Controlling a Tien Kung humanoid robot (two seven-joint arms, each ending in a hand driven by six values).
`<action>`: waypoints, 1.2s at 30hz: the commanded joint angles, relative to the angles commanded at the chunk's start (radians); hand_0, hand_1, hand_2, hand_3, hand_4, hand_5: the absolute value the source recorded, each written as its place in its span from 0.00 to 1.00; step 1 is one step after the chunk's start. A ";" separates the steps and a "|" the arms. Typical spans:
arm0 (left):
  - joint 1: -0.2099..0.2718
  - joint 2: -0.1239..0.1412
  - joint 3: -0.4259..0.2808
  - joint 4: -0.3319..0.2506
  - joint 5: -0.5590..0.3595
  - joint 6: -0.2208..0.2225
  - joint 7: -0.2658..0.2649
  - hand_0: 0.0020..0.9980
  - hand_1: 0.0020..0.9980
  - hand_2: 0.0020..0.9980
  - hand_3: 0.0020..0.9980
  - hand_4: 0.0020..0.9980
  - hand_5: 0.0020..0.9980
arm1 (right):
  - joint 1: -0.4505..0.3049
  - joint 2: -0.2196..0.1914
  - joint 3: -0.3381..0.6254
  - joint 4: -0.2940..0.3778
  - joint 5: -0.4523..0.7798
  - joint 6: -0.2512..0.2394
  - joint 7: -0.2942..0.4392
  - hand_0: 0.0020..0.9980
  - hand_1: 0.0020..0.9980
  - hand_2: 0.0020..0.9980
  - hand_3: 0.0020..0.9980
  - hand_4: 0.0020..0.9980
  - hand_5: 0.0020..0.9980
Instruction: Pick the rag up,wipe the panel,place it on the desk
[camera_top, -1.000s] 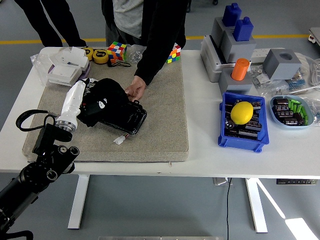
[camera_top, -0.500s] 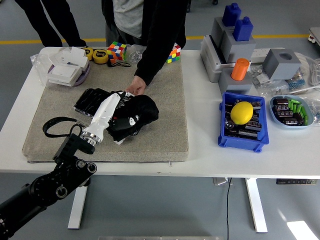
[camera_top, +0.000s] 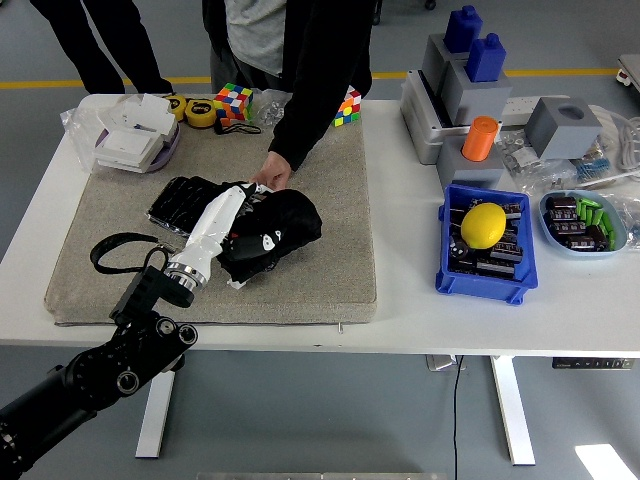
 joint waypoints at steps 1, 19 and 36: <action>-0.003 0.000 -0.014 0.016 0.003 0.001 -0.002 0.23 0.31 0.38 0.57 0.66 0.00 | 0.000 0.000 -0.001 0.000 0.001 0.000 0.000 0.54 0.56 0.49 0.52 0.90 0.36; -0.063 -0.007 -0.313 0.275 0.002 0.045 -0.059 0.23 0.31 0.38 0.57 0.66 0.00 | 0.001 0.000 -0.004 0.003 0.006 -0.002 -0.001 0.54 0.56 0.49 0.52 0.90 0.36; -0.066 -0.001 -0.431 0.352 0.018 0.059 -0.074 0.23 0.31 0.38 0.57 0.66 0.00 | 0.000 0.001 -0.004 0.005 0.007 -0.002 -0.001 0.54 0.56 0.49 0.52 0.90 0.36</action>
